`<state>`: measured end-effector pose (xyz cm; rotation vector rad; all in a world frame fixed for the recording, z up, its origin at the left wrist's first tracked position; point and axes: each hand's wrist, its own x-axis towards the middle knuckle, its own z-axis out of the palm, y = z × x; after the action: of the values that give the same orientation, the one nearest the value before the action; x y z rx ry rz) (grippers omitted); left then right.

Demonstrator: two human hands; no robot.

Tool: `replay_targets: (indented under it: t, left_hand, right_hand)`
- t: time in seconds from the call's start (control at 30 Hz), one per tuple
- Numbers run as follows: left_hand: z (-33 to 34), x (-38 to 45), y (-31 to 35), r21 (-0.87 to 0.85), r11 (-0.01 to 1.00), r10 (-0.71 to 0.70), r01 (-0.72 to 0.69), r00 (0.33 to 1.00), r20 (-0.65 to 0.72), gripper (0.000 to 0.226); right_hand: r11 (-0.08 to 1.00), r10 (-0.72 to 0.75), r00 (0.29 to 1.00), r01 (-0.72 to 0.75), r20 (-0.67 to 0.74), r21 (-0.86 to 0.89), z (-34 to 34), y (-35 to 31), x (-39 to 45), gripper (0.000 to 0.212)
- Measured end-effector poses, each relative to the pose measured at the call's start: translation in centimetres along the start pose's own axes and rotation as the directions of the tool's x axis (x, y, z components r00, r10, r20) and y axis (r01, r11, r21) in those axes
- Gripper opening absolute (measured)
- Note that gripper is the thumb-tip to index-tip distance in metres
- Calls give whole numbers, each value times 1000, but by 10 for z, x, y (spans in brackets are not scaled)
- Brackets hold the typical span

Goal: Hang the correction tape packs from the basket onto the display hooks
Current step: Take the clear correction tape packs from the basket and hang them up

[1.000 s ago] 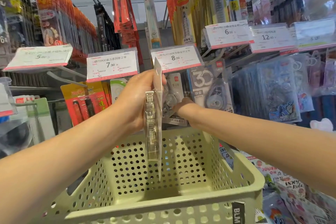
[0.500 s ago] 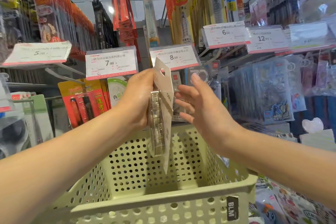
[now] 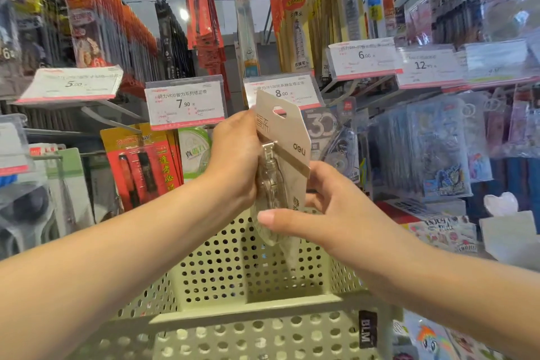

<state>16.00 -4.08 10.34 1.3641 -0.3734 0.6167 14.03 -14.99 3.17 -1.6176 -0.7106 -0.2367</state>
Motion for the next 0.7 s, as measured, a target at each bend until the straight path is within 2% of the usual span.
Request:
replay_targets:
  t: [0.1,0.2,0.4,0.47,0.57,0.7]
  left_hand:
    - [1,2,-2,7,1000,0,0,999,-48,34]
    - [2,2,-2,51,999,-15,19,997,-79,28]
    - [-2,4,6,35,994,-108,108,994,-8,19]
    - [-5,6,11,76,991,-109,108,994,11,19]
    - [-10,10,17,68,993,-97,97,995,5,19]
    - [-14,14,22,7,986,-164,164,986,-6,11]
  right_hand:
    - [999,14,999,-12,-47,53,-3,-2,2,49]
    - [998,-45,996,48,-75,40,-6,-3,2,27]
    - [986,-160,972,167,-170,27,-16,-4,3,19]
    - [983,-167,972,178,-165,53,-23,-7,6,21]
    - [989,-126,985,135,-121,67,-37,-12,5,22]
    - [999,-34,995,36,-89,22,-52,-10,-1,20]
